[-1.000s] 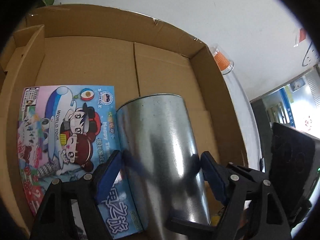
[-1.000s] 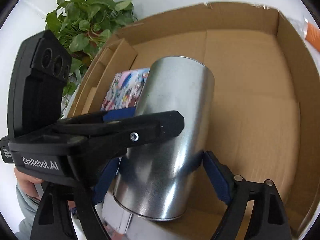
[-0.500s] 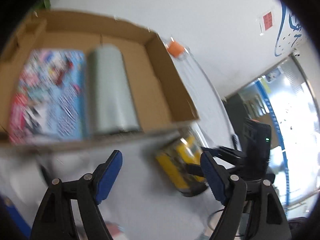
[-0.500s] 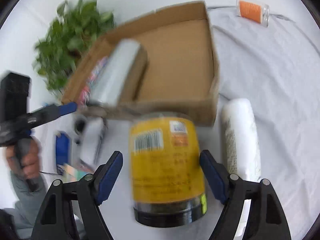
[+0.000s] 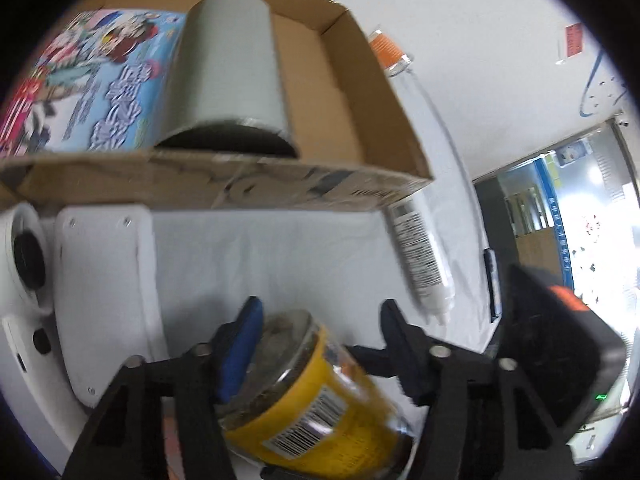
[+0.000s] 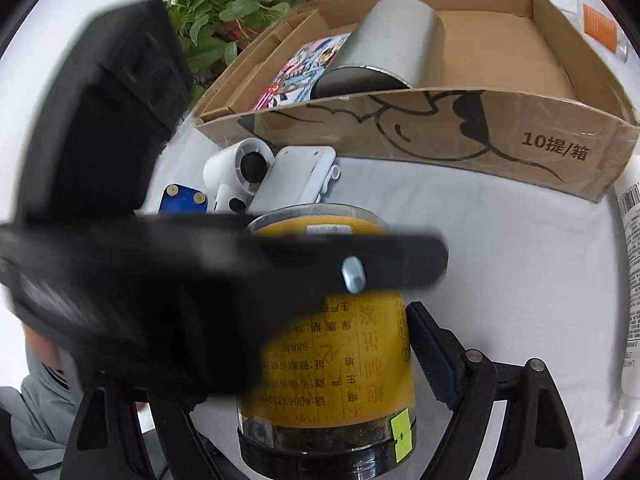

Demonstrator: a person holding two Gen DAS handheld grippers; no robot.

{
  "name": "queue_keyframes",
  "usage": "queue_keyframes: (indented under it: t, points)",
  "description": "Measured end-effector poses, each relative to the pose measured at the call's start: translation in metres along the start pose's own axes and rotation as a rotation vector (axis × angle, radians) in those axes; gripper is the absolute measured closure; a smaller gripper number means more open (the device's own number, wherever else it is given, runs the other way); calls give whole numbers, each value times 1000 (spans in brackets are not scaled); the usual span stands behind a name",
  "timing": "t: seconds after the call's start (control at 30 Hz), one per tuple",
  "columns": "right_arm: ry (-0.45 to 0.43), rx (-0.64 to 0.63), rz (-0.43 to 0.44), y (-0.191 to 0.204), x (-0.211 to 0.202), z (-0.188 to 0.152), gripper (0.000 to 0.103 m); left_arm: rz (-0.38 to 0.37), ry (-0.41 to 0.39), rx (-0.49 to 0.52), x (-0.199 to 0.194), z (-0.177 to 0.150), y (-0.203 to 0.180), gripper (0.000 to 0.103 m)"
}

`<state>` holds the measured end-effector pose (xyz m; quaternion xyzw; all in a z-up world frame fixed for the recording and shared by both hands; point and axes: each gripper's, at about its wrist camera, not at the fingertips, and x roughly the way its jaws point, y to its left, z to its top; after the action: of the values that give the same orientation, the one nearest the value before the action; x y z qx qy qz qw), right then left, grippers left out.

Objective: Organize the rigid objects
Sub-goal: 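Grasp the yellow-labelled jar with the right gripper and place it beside the can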

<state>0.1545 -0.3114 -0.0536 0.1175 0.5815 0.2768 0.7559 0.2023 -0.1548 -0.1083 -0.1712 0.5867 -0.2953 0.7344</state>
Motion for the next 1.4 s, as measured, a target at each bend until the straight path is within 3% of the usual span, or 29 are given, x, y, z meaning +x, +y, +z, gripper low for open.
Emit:
queue_keyframes:
  t: [0.1, 0.2, 0.3, 0.43, 0.53, 0.67, 0.8, 0.97, 1.1, 1.23, 1.4]
  points:
    - [-24, 48, 13, -15, -9, -4, 20, -3, 28, -4, -2, 7, -2, 46]
    - [-52, 100, -13, -35, -23, -9, 20, 0, 19, -30, -8, 10, 3, 25]
    - [-84, 180, -42, -55, -34, -18, 20, -23, 32, -31, -4, 6, -2, 24]
    - [-128, 296, -52, -73, -49, -32, 18, -108, 144, -43, 38, -1, -24, 20]
    - [-97, 278, -41, -72, -48, -35, 18, -145, 214, -57, 62, -2, -34, 18]
    - [-68, 238, -52, -74, -43, -35, 17, -157, 226, -58, 71, -6, -38, 16]
    - [-86, 234, -62, -74, -47, -32, 18, -103, 155, -14, 58, -7, -48, 18]
    - [-227, 158, -38, -47, -77, 12, 18, -45, -56, 101, -3, 21, -79, 18]
    - [-316, 44, -45, -34, -99, 76, 18, 0, -190, 164, -43, 73, -99, 18]
    - [-288, 22, -55, -50, -83, 133, 18, -15, -169, 120, -35, 129, -79, 18]
    - [-197, 107, -72, -86, -37, 156, 18, 6, -52, 48, 10, 154, -46, 23]
